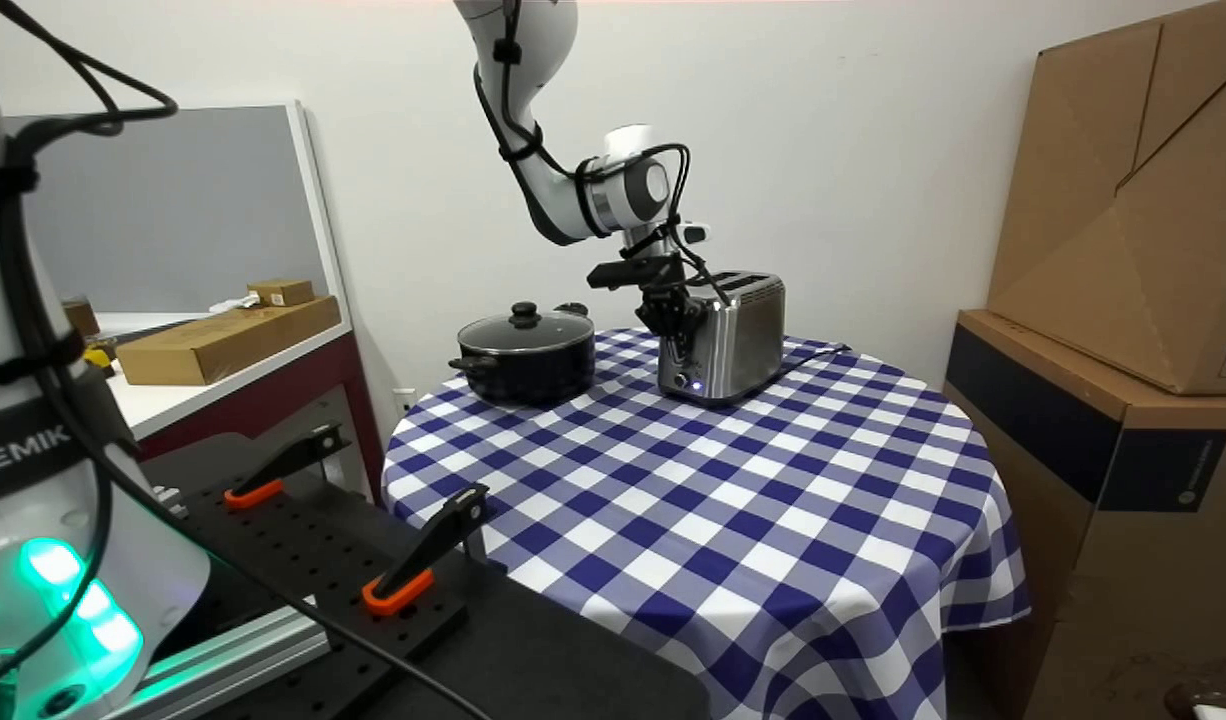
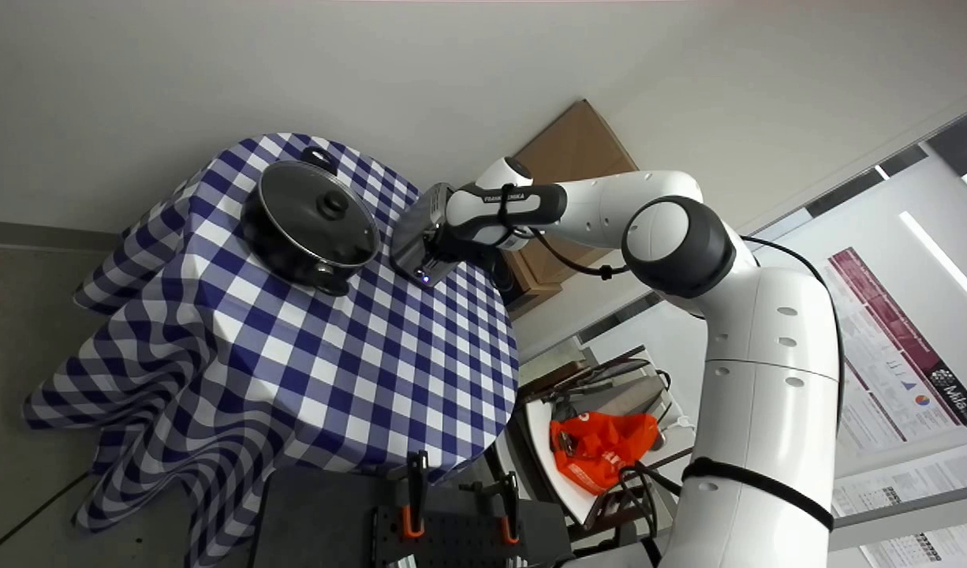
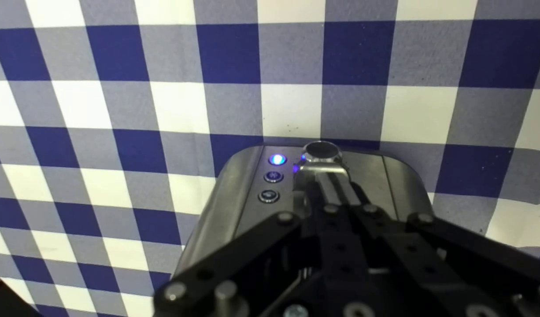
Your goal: Turn off the toaster
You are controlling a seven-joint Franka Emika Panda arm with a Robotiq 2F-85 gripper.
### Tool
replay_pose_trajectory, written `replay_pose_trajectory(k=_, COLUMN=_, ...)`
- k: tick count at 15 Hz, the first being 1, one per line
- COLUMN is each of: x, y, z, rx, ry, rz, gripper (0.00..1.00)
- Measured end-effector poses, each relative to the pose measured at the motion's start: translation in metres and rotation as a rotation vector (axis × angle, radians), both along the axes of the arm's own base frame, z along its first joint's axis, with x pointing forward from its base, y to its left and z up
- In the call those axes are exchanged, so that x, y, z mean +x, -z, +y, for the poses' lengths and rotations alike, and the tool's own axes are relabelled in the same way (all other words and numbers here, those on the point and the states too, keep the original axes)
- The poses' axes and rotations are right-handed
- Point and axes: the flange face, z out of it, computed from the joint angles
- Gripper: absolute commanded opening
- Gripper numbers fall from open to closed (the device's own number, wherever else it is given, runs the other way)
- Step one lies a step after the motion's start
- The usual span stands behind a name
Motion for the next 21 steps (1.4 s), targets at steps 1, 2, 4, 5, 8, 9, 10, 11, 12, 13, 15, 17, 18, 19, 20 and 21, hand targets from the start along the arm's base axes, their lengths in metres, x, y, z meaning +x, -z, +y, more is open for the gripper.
replay_pose_trajectory(k=1, x=0.000, y=0.000, z=0.000, rx=0.000, ry=0.000, rz=0.000, gripper=0.00)
replay_pose_trajectory(k=2, x=0.000, y=0.000, z=0.000, rx=0.000, ry=-0.001, rz=-0.001, gripper=0.00)
replay_pose_trajectory(k=4, x=0.000, y=-0.001, z=0.000, rx=0.001, ry=0.000, rz=-0.002, gripper=0.00)
replay_pose_trajectory(k=5, x=0.000, y=-0.001, z=0.000, rx=0.001, ry=0.000, rz=-0.002, gripper=0.00)
replay_pose_trajectory(k=8, x=0.000, y=-0.002, z=0.000, rx=0.002, ry=0.000, rz=-0.004, gripper=0.00)
replay_pose_trajectory(k=9, x=0.000, y=-0.002, z=0.000, rx=0.004, ry=0.000, rz=-0.006, gripper=0.00)
replay_pose_trajectory(k=10, x=-0.001, y=-0.003, z=0.001, rx=0.006, ry=-0.001, rz=-0.009, gripper=0.00)
replay_pose_trajectory(k=11, x=-0.002, y=-0.003, z=0.002, rx=0.011, ry=-0.002, rz=-0.014, gripper=0.00)
replay_pose_trajectory(k=12, x=-0.004, y=-0.002, z=0.004, rx=0.019, ry=-0.003, rz=-0.018, gripper=0.00)
replay_pose_trajectory(k=13, x=-0.006, y=-0.002, z=0.007, rx=0.029, ry=-0.001, rz=-0.022, gripper=0.00)
replay_pose_trajectory(k=15, x=-0.014, y=0.000, z=0.015, rx=0.055, ry=0.006, rz=-0.019, gripper=0.00)
replay_pose_trajectory(k=17, x=-0.023, y=0.003, z=0.023, rx=0.080, ry=0.015, rz=-0.005, gripper=0.00)
replay_pose_trajectory(k=18, x=-0.028, y=0.002, z=0.027, rx=0.090, ry=0.019, rz=0.003, gripper=0.00)
replay_pose_trajectory(k=19, x=-0.032, y=0.000, z=0.030, rx=0.099, ry=0.023, rz=0.009, gripper=0.00)
replay_pose_trajectory(k=20, x=-0.036, y=-0.004, z=0.033, rx=0.108, ry=0.027, rz=0.012, gripper=0.00)
replay_pose_trajectory(k=21, x=-0.039, y=-0.009, z=0.036, rx=0.115, ry=0.030, rz=0.013, gripper=0.00)
